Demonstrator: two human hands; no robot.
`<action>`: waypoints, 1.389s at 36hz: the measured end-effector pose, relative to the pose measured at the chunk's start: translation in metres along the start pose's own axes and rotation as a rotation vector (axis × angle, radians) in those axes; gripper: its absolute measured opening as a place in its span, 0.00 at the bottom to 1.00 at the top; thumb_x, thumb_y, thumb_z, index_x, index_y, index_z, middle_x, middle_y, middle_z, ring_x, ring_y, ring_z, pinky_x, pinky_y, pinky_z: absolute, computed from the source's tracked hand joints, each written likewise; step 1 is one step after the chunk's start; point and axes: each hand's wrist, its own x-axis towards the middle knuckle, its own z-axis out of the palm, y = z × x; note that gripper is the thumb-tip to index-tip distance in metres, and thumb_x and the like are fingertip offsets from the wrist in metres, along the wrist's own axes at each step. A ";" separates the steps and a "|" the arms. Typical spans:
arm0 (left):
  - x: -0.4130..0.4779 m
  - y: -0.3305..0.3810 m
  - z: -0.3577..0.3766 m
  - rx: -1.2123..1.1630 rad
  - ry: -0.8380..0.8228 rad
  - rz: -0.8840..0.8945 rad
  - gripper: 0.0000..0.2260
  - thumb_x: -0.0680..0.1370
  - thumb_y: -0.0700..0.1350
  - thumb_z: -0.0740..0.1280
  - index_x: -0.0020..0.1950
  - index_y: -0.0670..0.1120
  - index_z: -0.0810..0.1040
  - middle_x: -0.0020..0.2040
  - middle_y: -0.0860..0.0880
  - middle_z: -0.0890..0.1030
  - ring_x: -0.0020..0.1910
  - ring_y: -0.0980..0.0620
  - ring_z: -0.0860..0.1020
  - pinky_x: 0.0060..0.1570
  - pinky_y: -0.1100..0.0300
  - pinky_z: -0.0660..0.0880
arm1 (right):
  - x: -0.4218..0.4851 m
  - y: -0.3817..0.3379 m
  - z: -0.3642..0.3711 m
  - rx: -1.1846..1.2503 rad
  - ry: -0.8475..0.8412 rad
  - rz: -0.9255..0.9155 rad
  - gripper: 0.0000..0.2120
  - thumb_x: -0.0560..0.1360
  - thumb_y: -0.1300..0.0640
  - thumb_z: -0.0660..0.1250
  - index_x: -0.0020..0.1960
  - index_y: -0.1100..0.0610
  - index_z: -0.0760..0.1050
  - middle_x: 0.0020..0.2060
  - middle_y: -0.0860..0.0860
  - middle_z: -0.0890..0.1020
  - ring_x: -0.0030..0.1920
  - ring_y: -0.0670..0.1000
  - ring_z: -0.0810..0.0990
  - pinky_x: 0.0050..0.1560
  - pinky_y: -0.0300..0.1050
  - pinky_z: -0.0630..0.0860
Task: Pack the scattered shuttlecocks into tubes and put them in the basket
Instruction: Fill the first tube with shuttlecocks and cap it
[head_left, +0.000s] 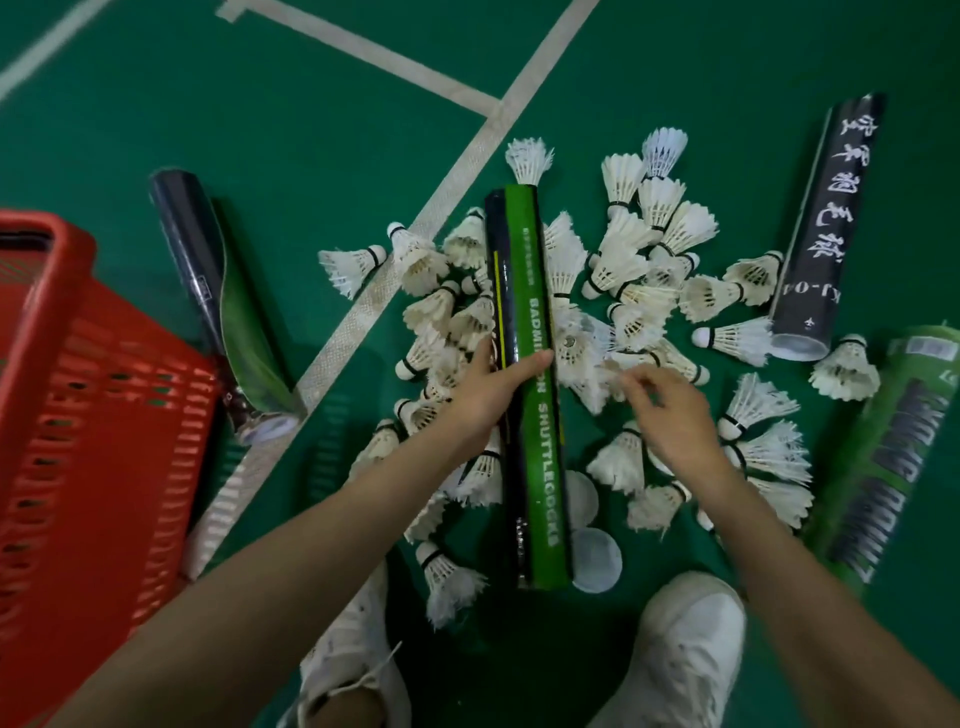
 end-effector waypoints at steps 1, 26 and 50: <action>-0.002 -0.001 -0.001 0.035 -0.015 -0.005 0.29 0.72 0.48 0.75 0.69 0.49 0.67 0.57 0.45 0.81 0.50 0.46 0.83 0.50 0.50 0.80 | 0.001 0.016 -0.004 -0.099 0.041 0.027 0.10 0.79 0.55 0.63 0.54 0.59 0.78 0.50 0.53 0.77 0.53 0.54 0.75 0.52 0.43 0.68; -0.024 0.029 -0.047 0.823 -0.002 0.171 0.39 0.71 0.48 0.76 0.77 0.52 0.60 0.66 0.51 0.75 0.60 0.53 0.75 0.61 0.61 0.69 | -0.018 0.017 0.065 -0.453 -0.177 -0.534 0.24 0.71 0.49 0.71 0.63 0.59 0.74 0.58 0.57 0.76 0.63 0.59 0.69 0.61 0.52 0.67; -0.044 0.019 -0.067 1.001 -0.213 0.205 0.40 0.69 0.54 0.76 0.75 0.56 0.60 0.66 0.53 0.74 0.61 0.55 0.75 0.64 0.60 0.70 | 0.015 -0.024 -0.019 0.972 0.122 0.163 0.16 0.78 0.51 0.56 0.66 0.50 0.67 0.50 0.49 0.74 0.44 0.47 0.73 0.55 0.46 0.72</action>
